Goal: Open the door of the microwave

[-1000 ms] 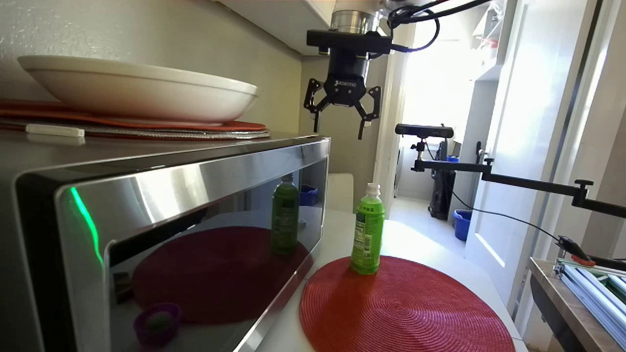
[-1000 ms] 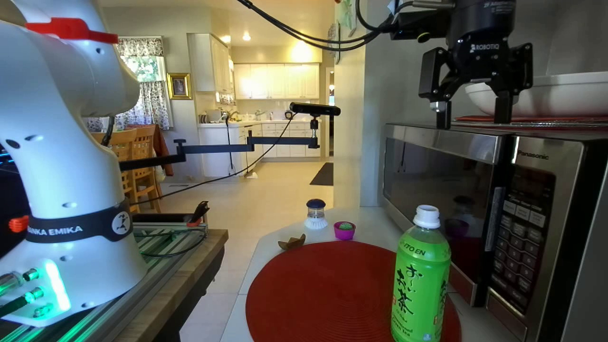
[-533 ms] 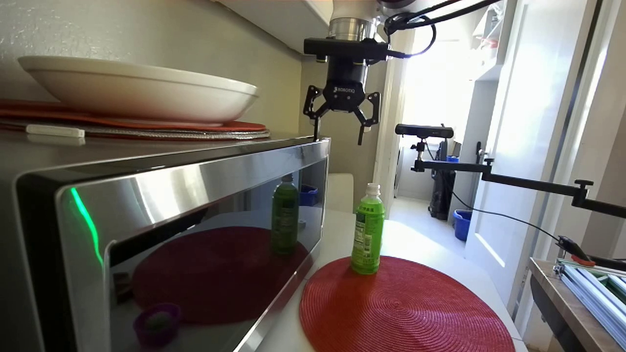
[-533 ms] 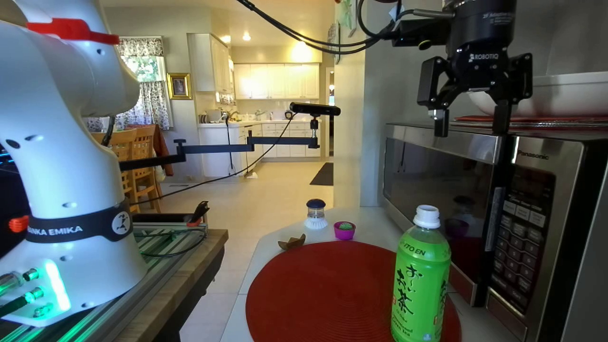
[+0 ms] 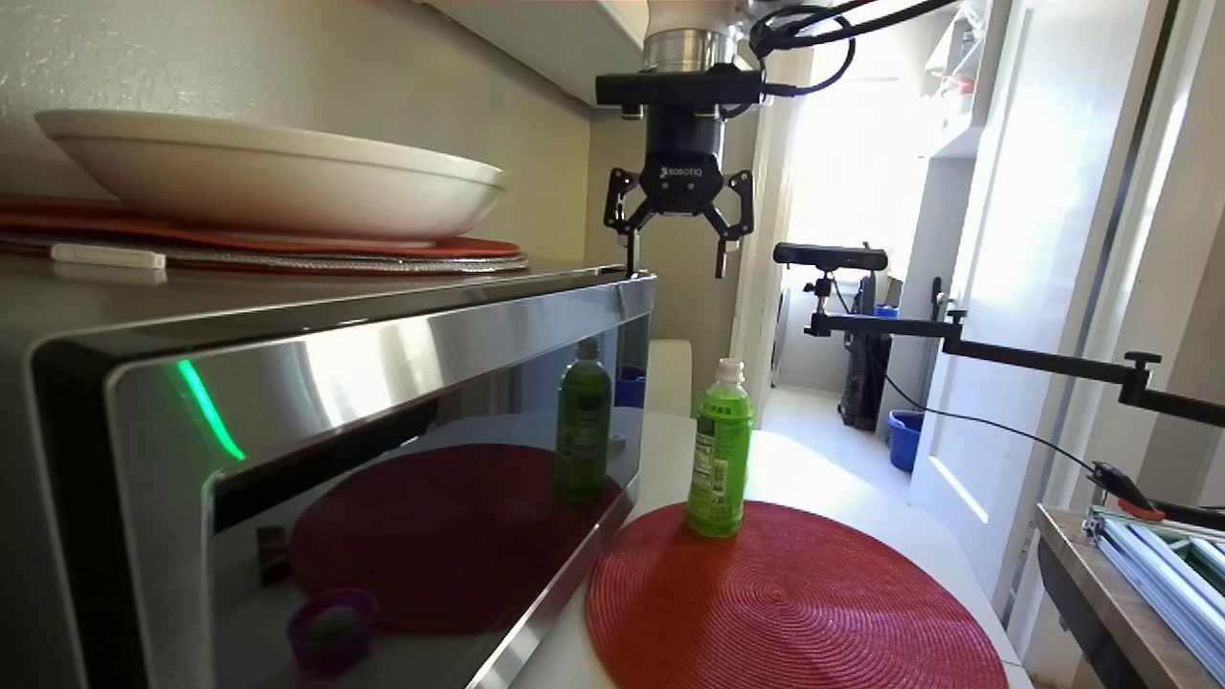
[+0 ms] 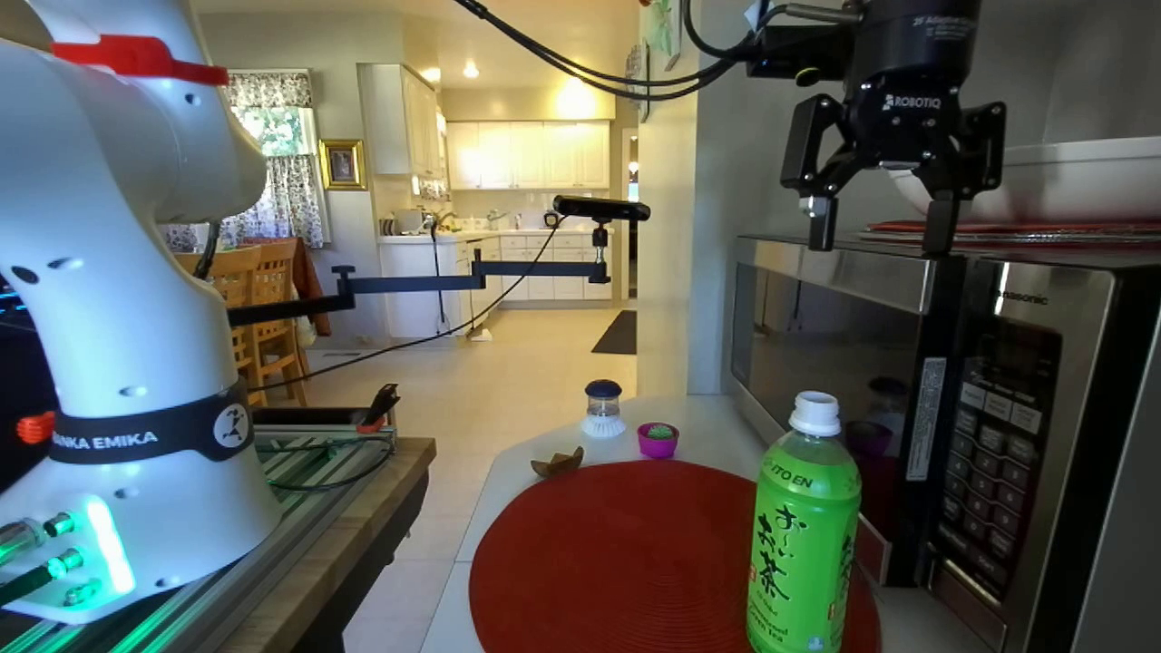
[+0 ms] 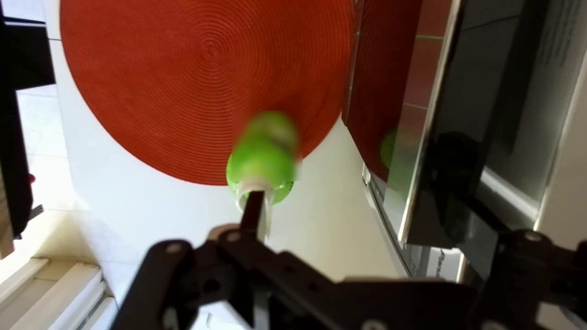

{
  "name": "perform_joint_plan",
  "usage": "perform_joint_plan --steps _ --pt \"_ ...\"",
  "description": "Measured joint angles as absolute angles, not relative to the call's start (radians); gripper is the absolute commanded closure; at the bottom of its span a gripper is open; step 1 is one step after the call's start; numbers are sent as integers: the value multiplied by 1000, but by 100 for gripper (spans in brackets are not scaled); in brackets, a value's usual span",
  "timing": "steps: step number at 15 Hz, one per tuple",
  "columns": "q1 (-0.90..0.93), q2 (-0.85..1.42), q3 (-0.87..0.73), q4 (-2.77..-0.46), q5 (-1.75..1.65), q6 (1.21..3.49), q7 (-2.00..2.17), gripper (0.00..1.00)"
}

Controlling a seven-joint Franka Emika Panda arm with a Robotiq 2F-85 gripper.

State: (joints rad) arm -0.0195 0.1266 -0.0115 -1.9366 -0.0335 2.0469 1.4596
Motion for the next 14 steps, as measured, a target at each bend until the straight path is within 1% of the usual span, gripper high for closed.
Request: perform_joint_plan --steps 14 --pt "36 79 11 -1934 -50 1760 1485 0"
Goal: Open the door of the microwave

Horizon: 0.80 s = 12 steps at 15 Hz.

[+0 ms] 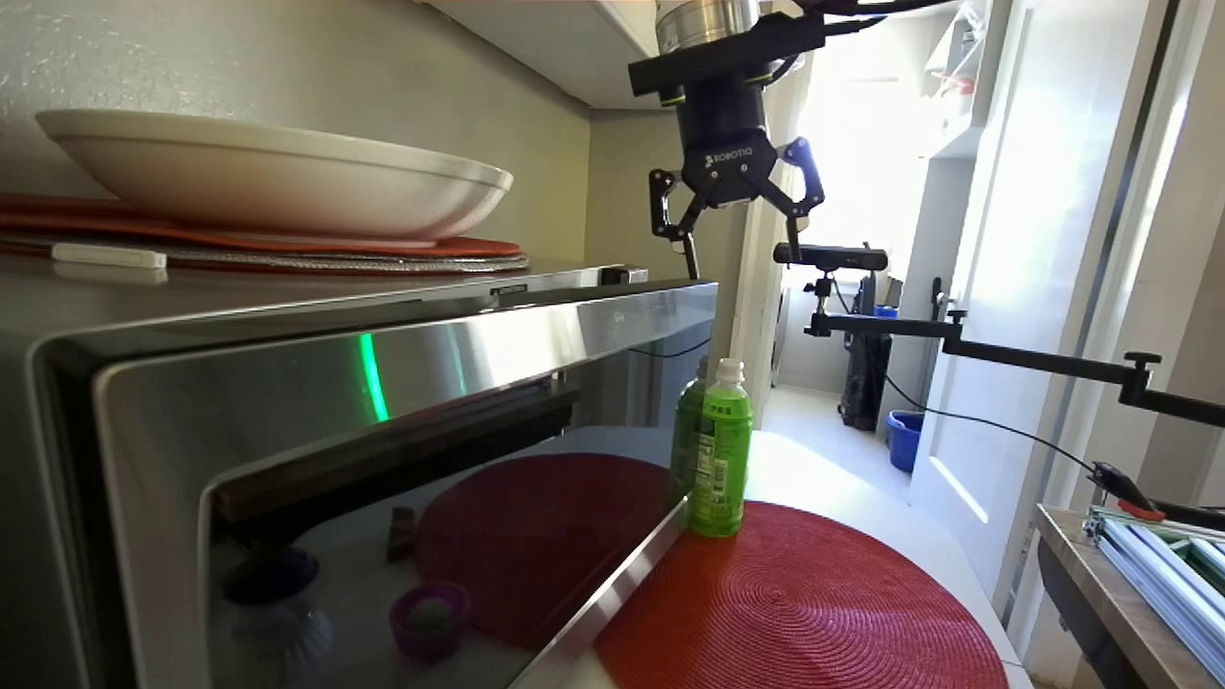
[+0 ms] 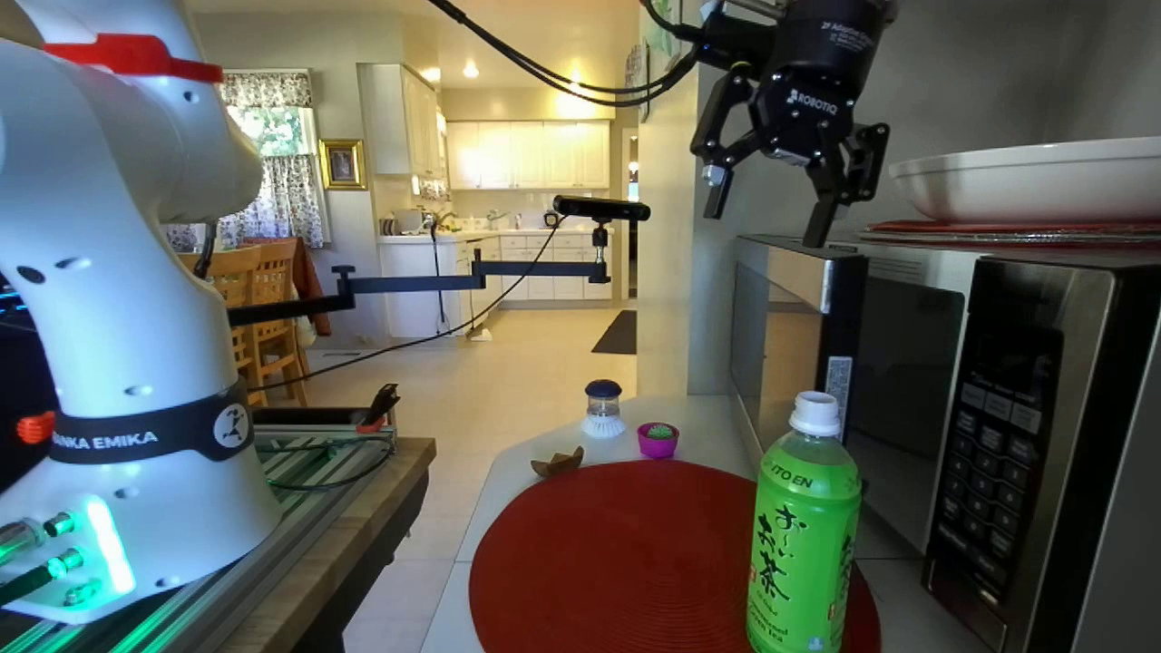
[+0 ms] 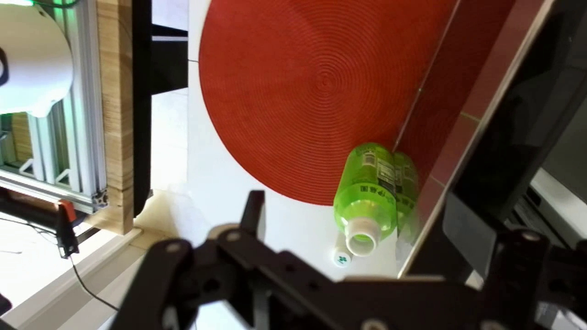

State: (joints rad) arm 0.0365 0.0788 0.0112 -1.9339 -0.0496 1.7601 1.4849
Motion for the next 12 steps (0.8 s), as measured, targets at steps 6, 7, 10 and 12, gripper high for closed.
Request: perform_joint_plan --steps 6,7,10,12 --pt "51 30 24 -1952 -50 1771 1485 0" --pt "47 26 20 -1950 -51 1801 1485 0" --pt "25 35 -1 -1948 -52 1872 1480 0" --pt "10 56 -15 -1949 -52 1913 1464 0"
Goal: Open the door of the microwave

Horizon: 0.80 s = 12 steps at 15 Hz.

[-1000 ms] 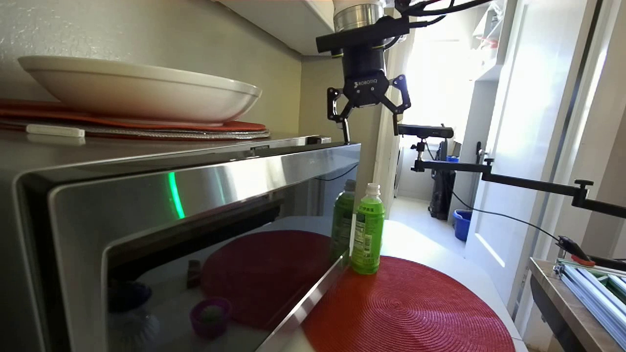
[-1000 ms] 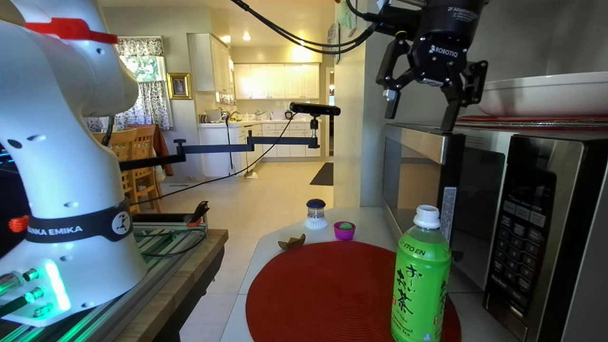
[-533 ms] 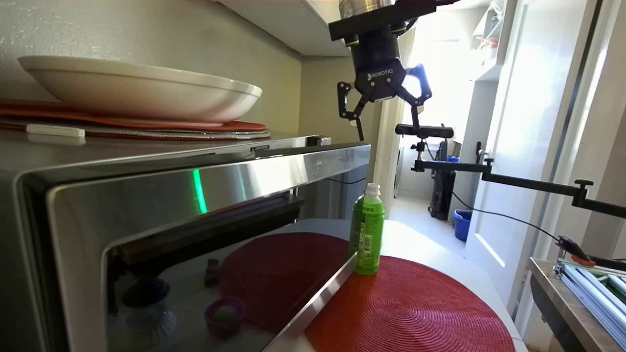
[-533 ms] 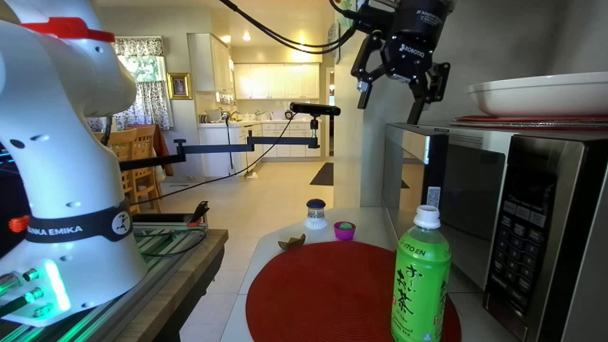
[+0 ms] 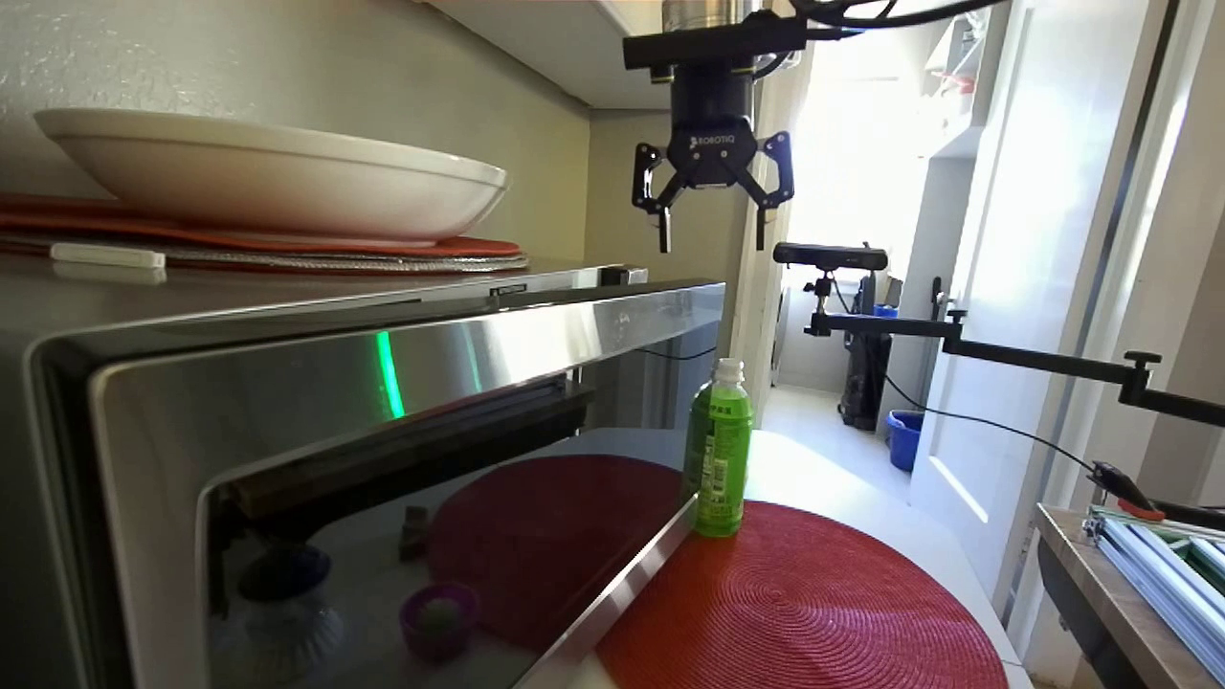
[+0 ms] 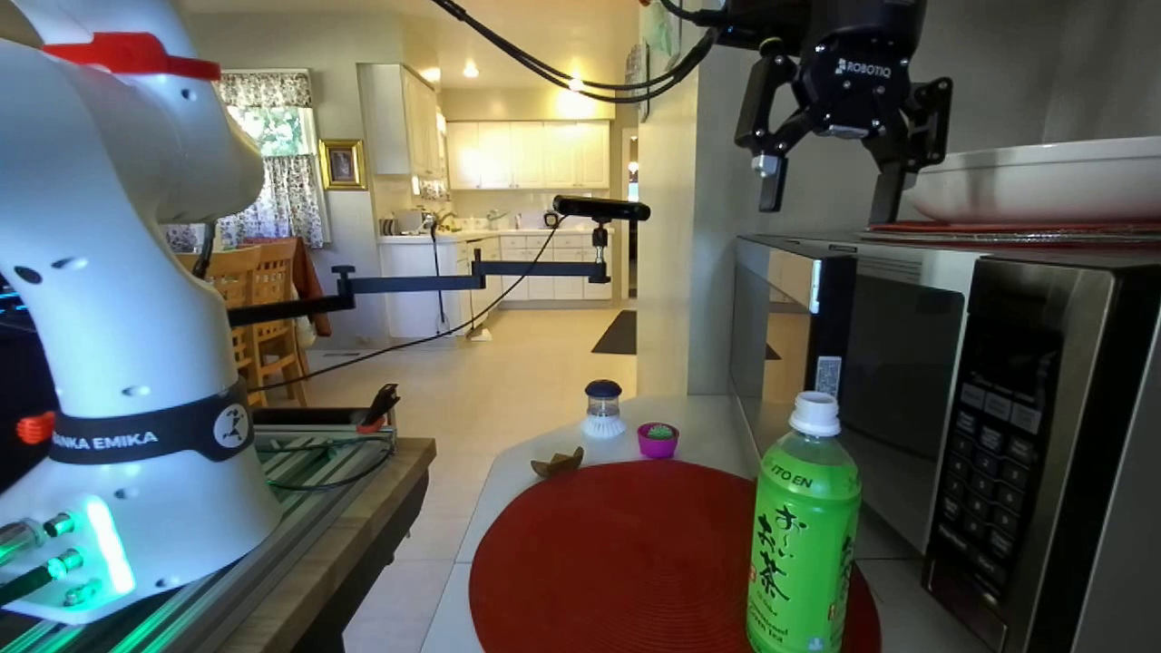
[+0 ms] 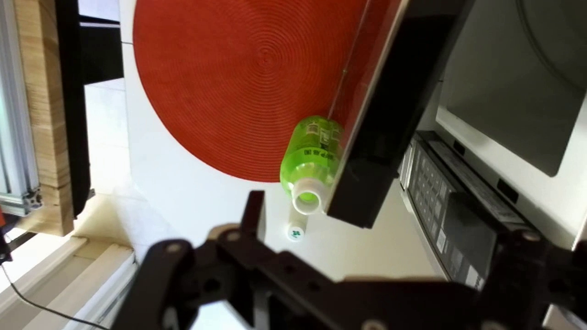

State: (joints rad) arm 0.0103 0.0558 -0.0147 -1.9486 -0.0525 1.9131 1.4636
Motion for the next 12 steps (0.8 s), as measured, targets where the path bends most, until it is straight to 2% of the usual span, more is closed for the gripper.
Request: perform_joint_plan --steps 7,12 --pt "-1 110 -23 -1948 -52 1900 1407 0" --pt "8 109 -13 -1933 -51 1805 1389 0"
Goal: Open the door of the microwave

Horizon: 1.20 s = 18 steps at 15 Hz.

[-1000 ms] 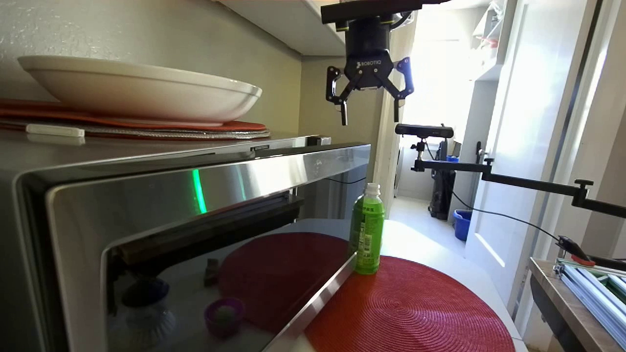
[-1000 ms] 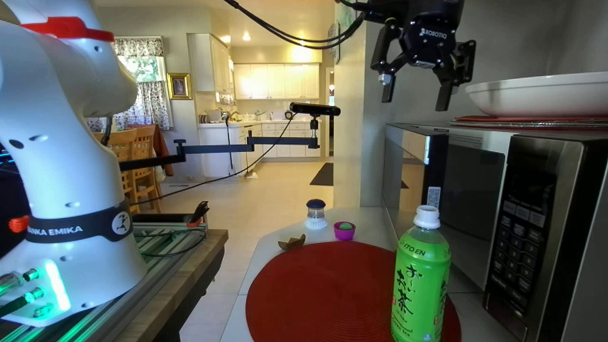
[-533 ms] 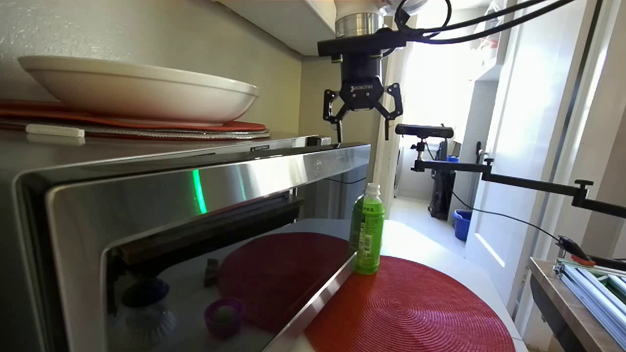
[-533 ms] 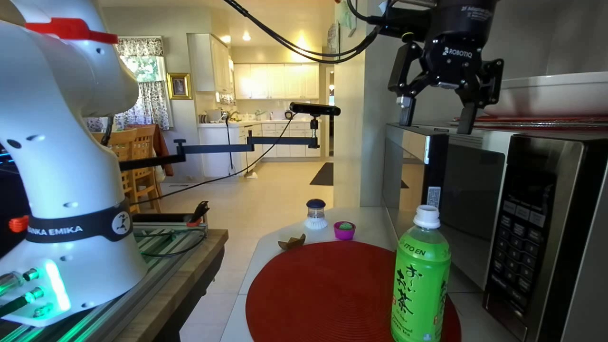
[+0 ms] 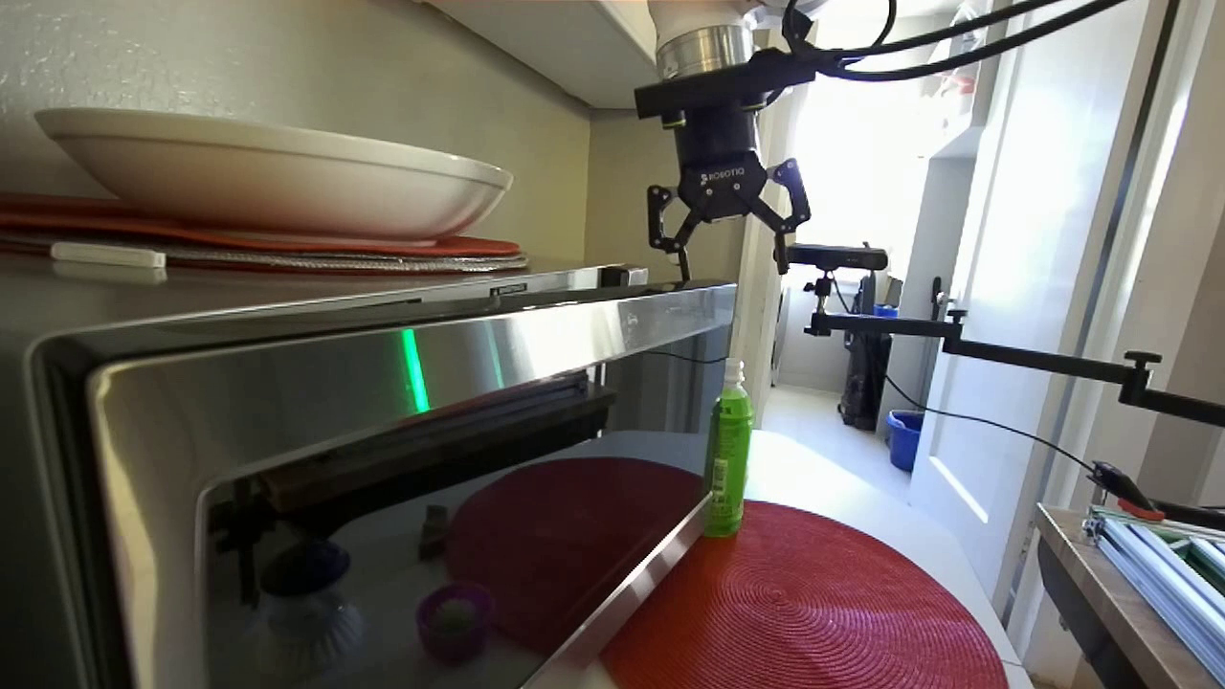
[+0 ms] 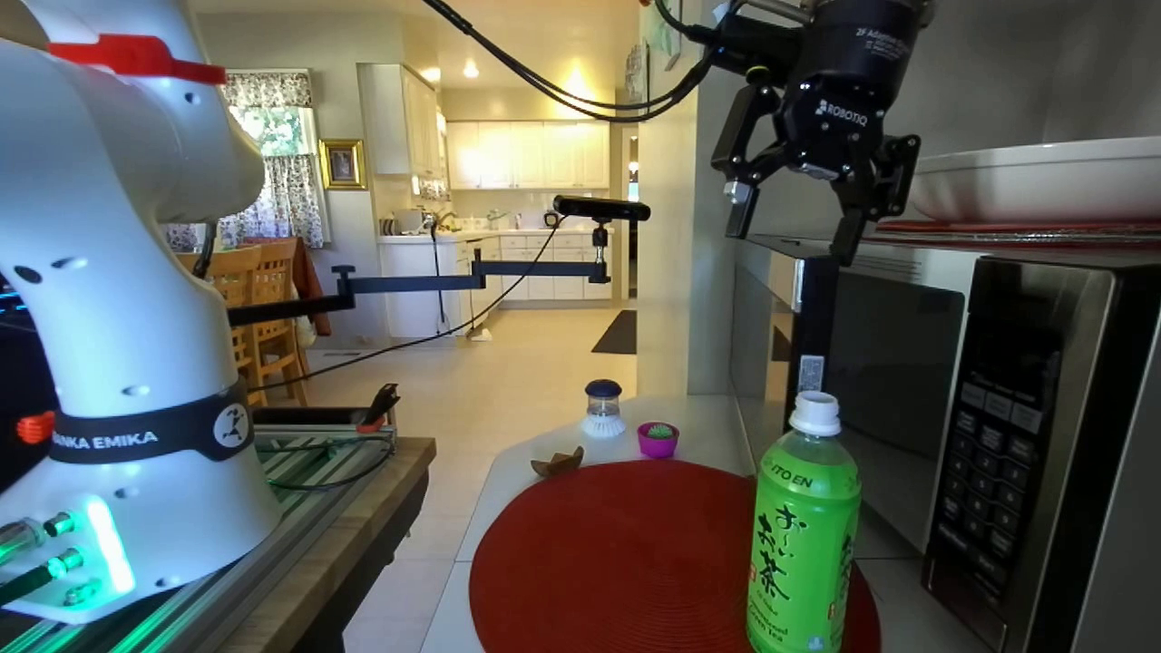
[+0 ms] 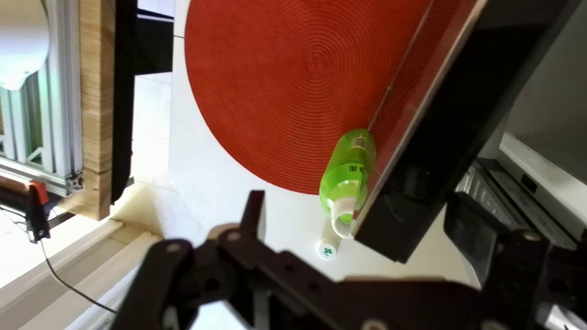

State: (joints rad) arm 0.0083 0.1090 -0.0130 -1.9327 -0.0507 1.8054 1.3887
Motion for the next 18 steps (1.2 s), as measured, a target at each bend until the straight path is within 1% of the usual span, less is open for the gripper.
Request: perform_joint_plan --steps 6,18 --pt "28 107 1 -1928 -50 1709 1370 0" --pt "56 84 32 -1933 -44 1594 1332 0"
